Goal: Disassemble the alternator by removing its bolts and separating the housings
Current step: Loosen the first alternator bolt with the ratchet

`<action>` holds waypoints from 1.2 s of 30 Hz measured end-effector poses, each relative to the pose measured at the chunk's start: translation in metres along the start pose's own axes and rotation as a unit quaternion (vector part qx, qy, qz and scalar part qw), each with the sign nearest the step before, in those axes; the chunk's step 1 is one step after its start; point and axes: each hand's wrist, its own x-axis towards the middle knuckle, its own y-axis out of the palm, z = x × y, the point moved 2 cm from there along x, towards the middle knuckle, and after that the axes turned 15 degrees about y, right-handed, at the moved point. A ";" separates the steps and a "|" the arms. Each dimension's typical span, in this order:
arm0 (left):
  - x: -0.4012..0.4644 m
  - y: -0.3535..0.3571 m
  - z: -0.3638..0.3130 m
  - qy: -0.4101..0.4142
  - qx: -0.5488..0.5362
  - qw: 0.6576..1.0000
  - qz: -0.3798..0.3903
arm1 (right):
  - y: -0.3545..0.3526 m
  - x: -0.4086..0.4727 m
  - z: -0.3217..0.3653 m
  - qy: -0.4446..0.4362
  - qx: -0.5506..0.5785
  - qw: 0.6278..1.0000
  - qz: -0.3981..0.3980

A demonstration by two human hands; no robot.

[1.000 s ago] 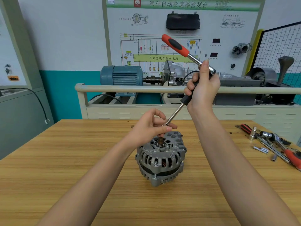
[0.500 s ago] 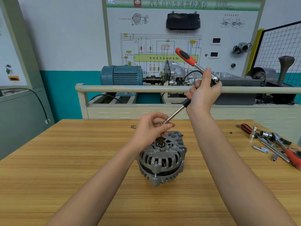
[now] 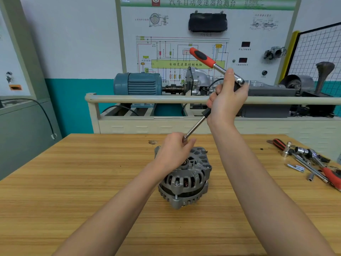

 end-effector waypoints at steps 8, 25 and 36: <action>0.007 0.010 -0.002 -0.039 0.028 0.997 -0.064 | -0.005 -0.011 -0.003 -0.052 0.037 0.998 0.014; 0.012 -0.030 -0.021 0.066 -0.314 0.942 0.099 | 0.000 0.004 -0.013 0.114 0.097 0.971 0.189; 0.007 -0.033 -0.003 -0.030 -0.418 0.903 -0.095 | 0.014 -0.001 -0.016 0.154 -0.065 0.937 0.306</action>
